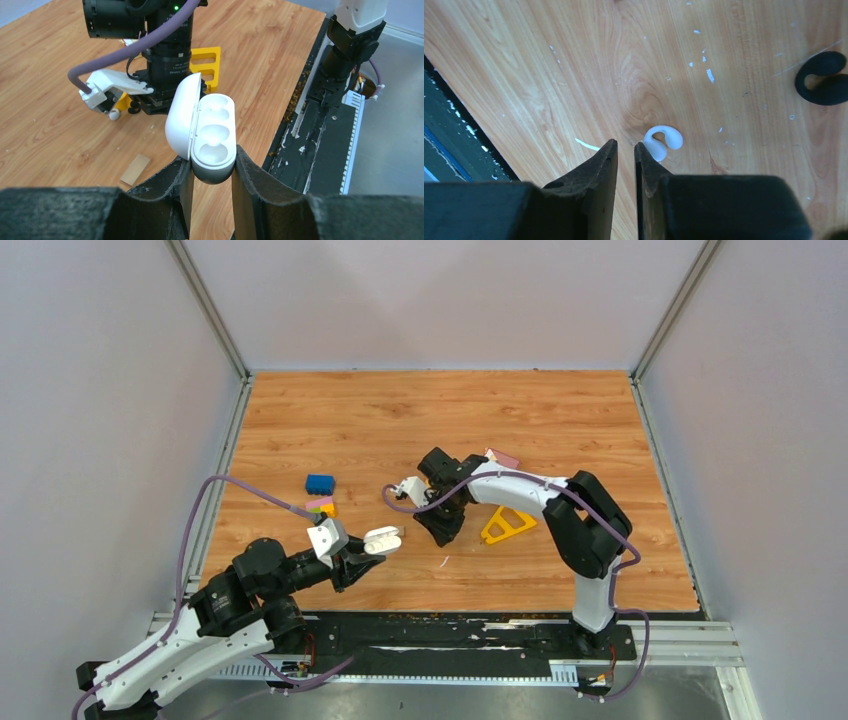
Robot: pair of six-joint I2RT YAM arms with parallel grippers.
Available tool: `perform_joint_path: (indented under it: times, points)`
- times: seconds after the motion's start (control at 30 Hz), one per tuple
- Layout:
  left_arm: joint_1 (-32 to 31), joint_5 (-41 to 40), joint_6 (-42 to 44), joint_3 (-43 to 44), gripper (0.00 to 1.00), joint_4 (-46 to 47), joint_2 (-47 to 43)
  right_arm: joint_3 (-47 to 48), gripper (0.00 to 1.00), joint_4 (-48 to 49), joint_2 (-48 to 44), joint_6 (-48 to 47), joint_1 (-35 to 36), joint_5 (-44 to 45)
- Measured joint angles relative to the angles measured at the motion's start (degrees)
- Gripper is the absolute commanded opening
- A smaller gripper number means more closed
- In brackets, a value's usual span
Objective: Insert the wireless bluetooth earbuds into the charging case
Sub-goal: Adjust the earbud at the center of the board.
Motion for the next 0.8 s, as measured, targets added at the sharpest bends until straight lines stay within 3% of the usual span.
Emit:
perform_joint_path:
  times: [0.8]
  points:
    - [0.0,1.3,0.2,0.0,0.01,0.1,1.1,1.6,0.2,-1.3,1.3,0.0,0.1,0.8]
